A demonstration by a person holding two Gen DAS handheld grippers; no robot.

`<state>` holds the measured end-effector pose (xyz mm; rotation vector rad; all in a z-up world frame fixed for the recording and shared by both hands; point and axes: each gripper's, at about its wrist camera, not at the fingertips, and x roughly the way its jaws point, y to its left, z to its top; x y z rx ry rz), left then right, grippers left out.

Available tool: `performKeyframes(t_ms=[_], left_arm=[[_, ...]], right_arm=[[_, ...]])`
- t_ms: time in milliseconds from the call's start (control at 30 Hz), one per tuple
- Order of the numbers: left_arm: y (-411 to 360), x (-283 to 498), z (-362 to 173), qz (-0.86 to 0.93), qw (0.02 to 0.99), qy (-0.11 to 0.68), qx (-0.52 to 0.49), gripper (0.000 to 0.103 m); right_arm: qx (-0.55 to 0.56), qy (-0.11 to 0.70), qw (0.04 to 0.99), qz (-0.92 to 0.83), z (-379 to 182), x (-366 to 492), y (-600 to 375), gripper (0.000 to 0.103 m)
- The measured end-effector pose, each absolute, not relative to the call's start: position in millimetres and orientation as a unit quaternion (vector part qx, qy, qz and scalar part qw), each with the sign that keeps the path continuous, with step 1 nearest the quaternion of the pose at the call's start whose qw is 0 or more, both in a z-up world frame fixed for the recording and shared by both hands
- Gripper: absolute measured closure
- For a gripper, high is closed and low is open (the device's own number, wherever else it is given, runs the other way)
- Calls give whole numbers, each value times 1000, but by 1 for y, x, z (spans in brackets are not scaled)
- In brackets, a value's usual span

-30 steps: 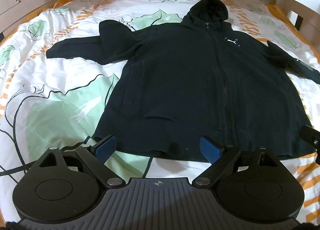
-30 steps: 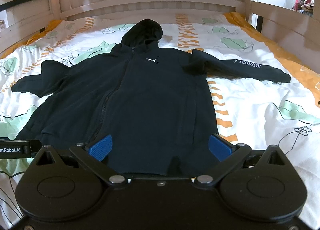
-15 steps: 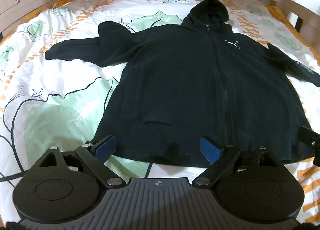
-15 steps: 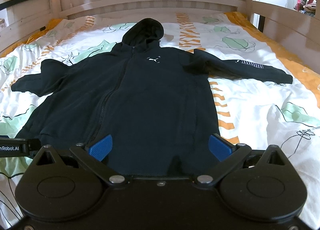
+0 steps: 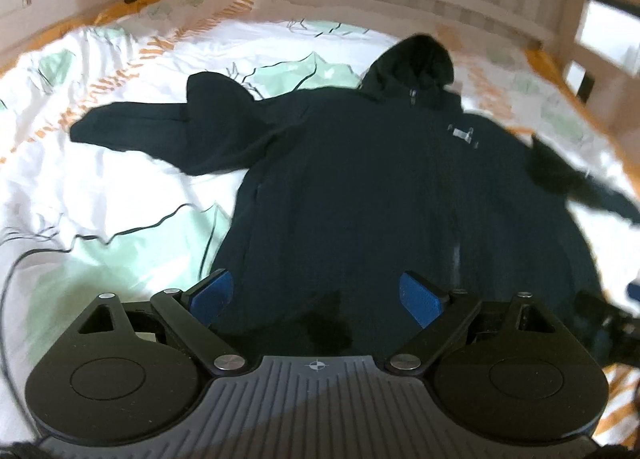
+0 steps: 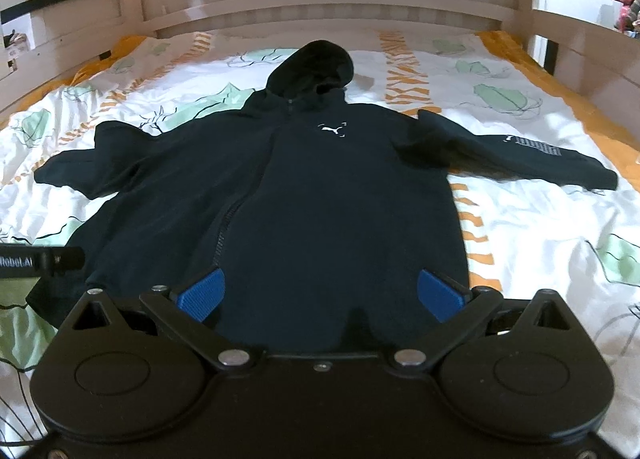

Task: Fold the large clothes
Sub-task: 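Reach the left tool to the hoodie sleeve cuff and close on it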

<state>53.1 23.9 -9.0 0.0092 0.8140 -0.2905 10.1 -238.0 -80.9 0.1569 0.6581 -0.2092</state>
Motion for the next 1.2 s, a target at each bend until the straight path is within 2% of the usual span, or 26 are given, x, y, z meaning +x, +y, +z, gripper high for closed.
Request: performKeyframes(t_ms=[133,567,867,1200], left_arm=[[41,79,-7,-163,908,384,-40,12],[109,193,-6,-69,927,369,-22,11],[167,274,-42,18,915,401,-34,11],[198,331,-78,117,900,402,-119,10]], right_arm=[[77,329,937,-93,-83,23,-238,1],[80,340,936,-46,-90,73,-228,1],[107,344,933,-10,-92,124,-222,1],[102,350,931,26,-101,165,-202,1]])
